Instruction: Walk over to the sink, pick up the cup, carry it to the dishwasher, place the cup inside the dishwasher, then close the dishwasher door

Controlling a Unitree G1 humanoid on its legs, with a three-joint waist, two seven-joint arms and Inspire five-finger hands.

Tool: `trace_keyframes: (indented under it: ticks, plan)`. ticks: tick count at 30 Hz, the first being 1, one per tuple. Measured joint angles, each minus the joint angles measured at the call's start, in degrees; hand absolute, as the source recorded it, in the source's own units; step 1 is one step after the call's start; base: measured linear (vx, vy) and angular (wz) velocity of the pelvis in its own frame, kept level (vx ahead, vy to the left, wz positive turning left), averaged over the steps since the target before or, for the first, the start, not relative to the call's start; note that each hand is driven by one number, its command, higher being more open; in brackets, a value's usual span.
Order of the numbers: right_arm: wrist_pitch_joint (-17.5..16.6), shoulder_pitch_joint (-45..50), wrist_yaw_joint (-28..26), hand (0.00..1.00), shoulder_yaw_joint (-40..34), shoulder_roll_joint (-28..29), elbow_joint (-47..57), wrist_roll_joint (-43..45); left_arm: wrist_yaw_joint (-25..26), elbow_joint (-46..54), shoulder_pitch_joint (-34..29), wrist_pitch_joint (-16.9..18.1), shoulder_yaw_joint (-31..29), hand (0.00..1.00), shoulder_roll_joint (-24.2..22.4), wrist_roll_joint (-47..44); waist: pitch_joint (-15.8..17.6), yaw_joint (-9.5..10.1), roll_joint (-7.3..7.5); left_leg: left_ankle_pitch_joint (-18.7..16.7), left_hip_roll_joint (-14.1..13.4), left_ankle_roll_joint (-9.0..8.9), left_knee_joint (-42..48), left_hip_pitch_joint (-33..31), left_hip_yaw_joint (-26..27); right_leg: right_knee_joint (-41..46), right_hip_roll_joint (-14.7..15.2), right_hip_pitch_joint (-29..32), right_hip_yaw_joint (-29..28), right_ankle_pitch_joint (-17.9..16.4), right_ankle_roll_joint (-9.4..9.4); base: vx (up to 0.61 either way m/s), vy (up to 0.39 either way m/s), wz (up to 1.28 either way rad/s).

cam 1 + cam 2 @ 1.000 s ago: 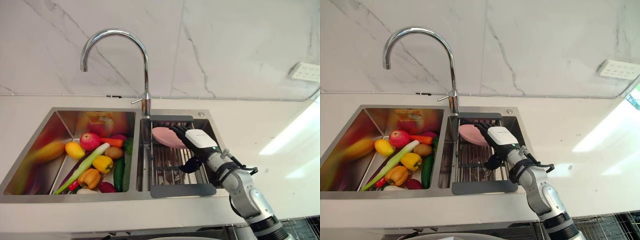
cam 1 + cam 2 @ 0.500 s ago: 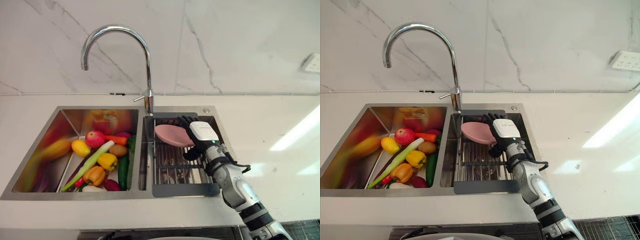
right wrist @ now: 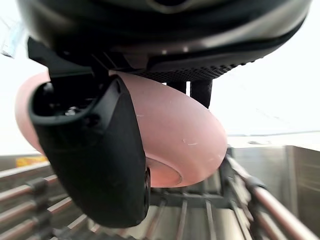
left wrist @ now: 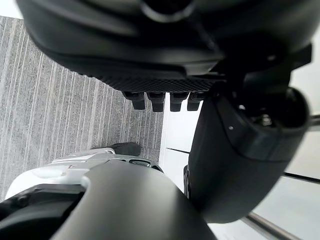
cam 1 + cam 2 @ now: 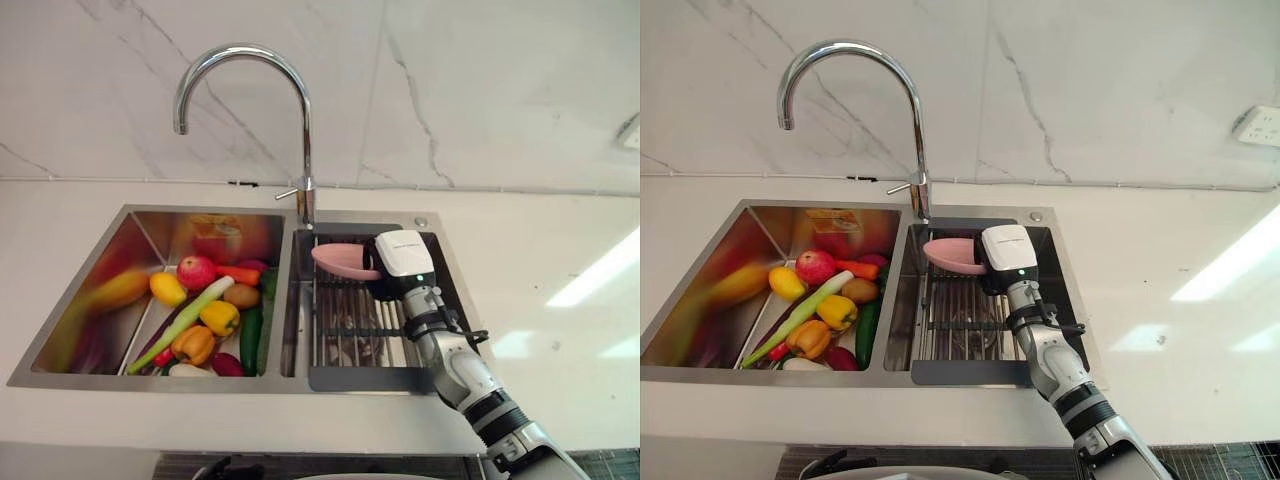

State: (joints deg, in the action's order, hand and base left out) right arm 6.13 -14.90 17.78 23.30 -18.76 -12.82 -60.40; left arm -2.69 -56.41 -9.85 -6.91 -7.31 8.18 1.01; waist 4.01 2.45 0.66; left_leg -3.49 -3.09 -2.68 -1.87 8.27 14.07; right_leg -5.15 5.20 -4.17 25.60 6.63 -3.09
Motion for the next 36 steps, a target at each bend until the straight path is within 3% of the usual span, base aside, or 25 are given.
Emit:
trace_keyframes:
  ticks: [9,20,21,23,24,25,27,29,31,32,33,34,36]
  plan:
    - [-2.6,2.0,1.7,0.00,-0.7,-0.9,7.3,10.7,0.3,0.5,-0.1,0.9,0.0,1.00,-0.2,-0.1,1.0,-0.25,-0.30,0.3,0.0,0.28,-0.3,0.0,-0.2,0.1,0.0,0.0,0.3,0.0,0.00,0.00,0.000,0.00]
    - [-4.6,10.8,3.1,0.00,-16.4,-2.3,25.7,16.5,2.9,0.4,-0.2,1.8,1.5,1.00,-0.2,0.2,1.1,-0.96,-0.38,0.2,0.1,0.48,0.3,0.0,-2.5,0.2,0.0,-0.9,2.1,0.0,0.05,0.01,0.009,0.10]
    - [-4.6,11.8,3.1,0.00,-16.9,-2.7,26.1,16.5,2.8,0.5,-0.3,2.1,1.4,1.00,-0.3,0.3,1.3,-0.91,-0.46,-1.0,0.0,1.32,2.3,0.0,-2.2,0.3,0.0,-1.3,0.6,0.0,0.08,0.02,0.052,-0.33]
    - [-5.3,12.1,3.1,0.00,-17.0,-3.6,26.3,16.5,3.3,2.1,-0.4,2.8,1.1,1.00,-1.1,-2.2,3.2,-0.47,-1.69,-7.5,-1.8,1.96,15.6,-3.3,-1.2,2.3,-0.3,-1.5,-3.9,-1.0,-0.04,-0.08,0.076,-0.78]
    - [-6.7,12.0,3.1,0.00,-17.0,-4.5,27.1,16.5,4.0,2.7,-0.6,2.8,1.1,1.00,-2.1,-4.7,4.0,-0.19,-3.40,-11.0,-3.4,2.23,25.6,-7.4,-2.6,5.1,-0.9,0.4,-7.3,-2.1,0.39,-0.23,0.120,-1.21]
    - [-7.7,12.0,3.4,0.00,-17.1,-5.1,28.6,16.5,3.7,2.5,-0.9,3.2,0.4,1.00,-2.9,-7.6,4.5,-0.87,-4.70,-12.7,-4.0,1.94,29.9,-10.2,-5.3,7.5,-1.6,3.5,-9.7,-2.1,0.62,-0.24,0.132,-1.42]
    - [-8.3,12.0,3.4,0.00,-18.3,-5.5,29.9,16.5,3.7,3.2,-1.2,4.0,0.5,1.00,-2.6,-7.1,5.0,-0.85,-5.00,-14.7,-3.7,1.76,27.7,-10.0,-5.9,10.3,-2.3,8.6,-14.5,-1.0,0.70,-0.23,0.116,-1.32]
    - [-8.0,12.2,4.1,0.00,-21.8,-5.3,29.8,16.6,3.5,2.6,-0.6,3.9,0.4,1.00,-1.5,-6.0,6.4,-1.80,-3.84,-15.3,-1.9,2.07,27.9,-10.8,-3.5,9.5,-1.9,11.6,-19.4,0.8,-0.39,-0.29,0.115,-1.25]
    - [-7.4,12.6,6.7,0.00,-25.8,-4.6,29.9,17.8,2.0,2.5,-0.1,3.4,0.4,1.00,-0.6,-5.3,7.0,-2.65,-2.99,-14.6,-0.8,3.74,27.2,-11.8,-0.4,7.0,-1.0,13.2,-20.7,0.2,-2.02,-0.33,0.147,-1.10]
    - [-6.9,12.3,9.4,0.00,-28.5,-3.1,29.9,18.4,1.6,2.0,0.9,2.8,0.3,1.00,-0.3,-4.1,7.8,-3.13,-4.16,-11.8,-2.1,6.46,24.3,-11.5,4.0,9.5,0.3,14.9,-15.1,-2.7,-0.59,-0.38,0.165,-1.11]
    - [-6.8,12.1,10.2,0.00,-28.7,-3.1,29.9,18.4,1.6,1.9,1.0,2.4,0.3,1.00,-0.3,-4.1,8.1,-3.15,-4.32,-11.2,-2.5,6.44,23.7,-11.4,5.3,12.5,0.8,15.9,-12.6,-3.3,1.13,-0.32,0.123,-1.37]
    - [-6.7,11.6,11.0,0.00,-28.5,-3.1,29.6,18.3,1.8,1.7,1.1,1.6,-0.4,1.00,0.1,-4.0,8.2,-3.00,-4.56,-9.9,-3.8,6.05,22.1,-10.9,8.6,20.9,2.2,17.6,-7.2,-5.3,4.69,-0.21,0.109,-1.43]
    - [-6.7,11.1,11.8,0.00,-27.7,-3.1,29.2,18.0,2.1,1.6,1.1,-1.1,-1.3,1.00,1.1,-4.5,8.2,-2.24,-4.62,-8.2,-6.5,5.83,19.5,-8.2,14.4,33.3,5.6,14.2,0.1,-10.5,6.56,-0.18,0.096,-1.59]
